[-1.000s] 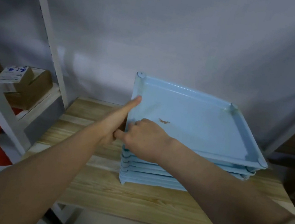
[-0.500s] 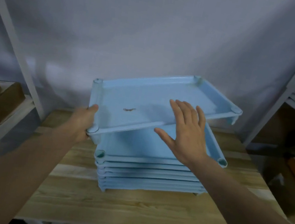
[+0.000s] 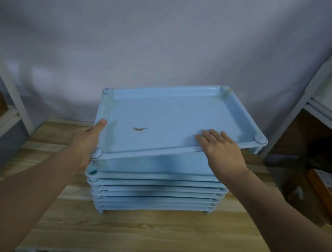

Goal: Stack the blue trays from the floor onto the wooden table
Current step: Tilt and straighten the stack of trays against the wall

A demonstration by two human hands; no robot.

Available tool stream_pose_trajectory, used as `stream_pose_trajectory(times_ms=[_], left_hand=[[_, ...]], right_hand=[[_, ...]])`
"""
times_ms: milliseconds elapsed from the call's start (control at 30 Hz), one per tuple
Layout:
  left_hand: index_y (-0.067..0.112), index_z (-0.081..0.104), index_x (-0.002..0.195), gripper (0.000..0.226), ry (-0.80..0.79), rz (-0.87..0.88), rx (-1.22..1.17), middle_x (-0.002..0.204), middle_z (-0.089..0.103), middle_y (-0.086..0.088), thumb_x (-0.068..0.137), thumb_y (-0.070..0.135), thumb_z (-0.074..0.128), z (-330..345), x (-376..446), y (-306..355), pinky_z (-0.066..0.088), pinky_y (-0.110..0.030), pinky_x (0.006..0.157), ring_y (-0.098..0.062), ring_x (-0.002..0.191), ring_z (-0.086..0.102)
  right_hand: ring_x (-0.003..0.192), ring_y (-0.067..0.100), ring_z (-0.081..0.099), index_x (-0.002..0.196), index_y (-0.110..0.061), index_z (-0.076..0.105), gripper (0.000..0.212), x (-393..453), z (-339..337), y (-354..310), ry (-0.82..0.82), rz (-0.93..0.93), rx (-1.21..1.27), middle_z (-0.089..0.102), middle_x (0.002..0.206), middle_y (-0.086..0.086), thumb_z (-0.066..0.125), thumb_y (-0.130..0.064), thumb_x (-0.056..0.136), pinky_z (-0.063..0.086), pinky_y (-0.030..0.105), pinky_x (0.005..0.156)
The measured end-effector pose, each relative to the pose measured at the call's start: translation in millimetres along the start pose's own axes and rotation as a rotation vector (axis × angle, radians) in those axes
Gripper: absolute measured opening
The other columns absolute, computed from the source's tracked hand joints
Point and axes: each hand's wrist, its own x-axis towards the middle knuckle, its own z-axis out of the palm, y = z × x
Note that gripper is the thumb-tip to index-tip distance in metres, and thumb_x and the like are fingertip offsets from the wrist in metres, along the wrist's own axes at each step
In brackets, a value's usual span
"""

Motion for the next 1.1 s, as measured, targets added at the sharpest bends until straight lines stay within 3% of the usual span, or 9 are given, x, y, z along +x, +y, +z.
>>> stream_pose_trajectory(times_ms=[200, 300, 433, 567, 633, 767, 833, 933, 1100], left_hand=[[0.019, 0.047, 0.133, 0.117, 0.241, -0.031, -0.147, 0.115, 0.059, 0.002, 0.037, 0.081, 0.070, 18, -11, -5, 0.053, -0.044, 0.089, -0.024, 0.095, 0.061], [0.016, 0.061, 0.107, 0.102, 0.252, -0.165, -0.279, 0.106, 0.063, 0.000, 0.030, 0.084, 0.068, 27, -21, -16, 0.054, -0.044, 0.088, -0.025, 0.093, 0.064], [0.026, 0.057, 0.112, 0.080, 0.075, -0.316, -0.485, 0.108, 0.059, 0.006, 0.050, 0.074, 0.076, 53, -46, -16, 0.051, -0.027, 0.070, -0.018, 0.092, 0.061], [0.013, 0.056, 0.119, 0.045, -0.218, -0.359, -0.646, 0.129, 0.057, -0.008, 0.084, 0.038, 0.071, 82, -59, -16, 0.051, -0.038, 0.091, -0.025, 0.108, 0.061], [0.004, 0.059, 0.117, 0.029, -0.219, -0.360, -0.765, 0.121, 0.064, -0.015, 0.092, 0.017, 0.064, 86, -59, -18, 0.054, -0.040, 0.082, -0.027, 0.098, 0.065], [0.003, 0.058, 0.116, 0.023, -0.184, -0.366, -0.758, 0.110, 0.068, -0.017, 0.093, 0.008, 0.060, 84, -51, -28, 0.055, -0.040, 0.068, -0.027, 0.088, 0.068], [0.002, 0.057, 0.117, 0.024, -0.164, -0.369, -0.744, 0.110, 0.067, -0.017, 0.093, 0.006, 0.060, 84, -47, -32, 0.055, -0.041, 0.068, -0.028, 0.088, 0.067], [0.002, 0.056, 0.115, 0.021, -0.154, -0.366, -0.743, 0.106, 0.066, -0.017, 0.095, 0.004, 0.057, 87, -44, -39, 0.055, -0.045, 0.079, -0.028, 0.088, 0.066], [0.005, 0.056, 0.094, 0.002, -0.143, -0.343, -0.697, 0.092, 0.066, -0.013, 0.096, 0.005, 0.055, 94, -41, -46, 0.054, -0.044, 0.085, -0.024, 0.081, 0.065]], right_hand=[[0.127, 0.023, 0.045, 0.136, -0.018, 0.042, 0.070, 14, -7, -5, -0.079, 0.077, 0.104, 0.048, 0.138, 0.001, 0.060, 0.009, 0.074, 0.041, 0.034, 0.099], [0.129, 0.020, 0.044, 0.140, -0.023, 0.039, 0.071, 15, -8, -8, -0.081, 0.124, 0.189, 0.043, 0.145, -0.005, 0.054, 0.010, 0.079, 0.038, 0.031, 0.098], [0.135, 0.019, 0.038, 0.142, -0.024, 0.036, 0.075, 18, -4, -13, -0.120, 0.084, 0.180, 0.039, 0.150, -0.005, 0.056, 0.009, 0.078, 0.032, 0.032, 0.107], [0.141, 0.020, 0.031, 0.144, -0.023, 0.034, 0.077, 18, 2, -20, -0.165, 0.041, 0.141, 0.034, 0.153, -0.004, 0.057, 0.009, 0.078, 0.022, 0.036, 0.116], [0.141, 0.020, 0.032, 0.145, -0.023, 0.036, 0.072, 14, 5, -20, -0.161, 0.045, 0.197, 0.036, 0.153, -0.003, 0.054, 0.006, 0.082, 0.017, 0.038, 0.119], [0.146, 0.016, 0.023, 0.150, -0.031, 0.027, 0.068, -5, 13, -7, -0.167, -0.013, 0.450, 0.033, 0.155, -0.006, 0.037, -0.063, 0.091, 0.004, 0.042, 0.122], [0.146, 0.017, 0.023, 0.149, -0.026, 0.031, 0.079, -14, 16, 3, -0.041, 0.108, 0.569, 0.036, 0.153, -0.003, 0.022, -0.074, 0.087, 0.006, 0.044, 0.122], [0.135, 0.030, 0.039, 0.142, -0.014, 0.042, 0.059, -18, 31, 25, 0.147, 0.512, 0.631, 0.048, 0.143, 0.010, 0.037, -0.051, 0.097, 0.025, 0.044, 0.115], [0.095, 0.029, 0.061, 0.121, -0.006, 0.057, 0.034, -26, 49, 48, -0.010, 0.993, 1.259, 0.063, 0.109, 0.013, 0.047, -0.026, 0.095, 0.054, 0.048, 0.086]])
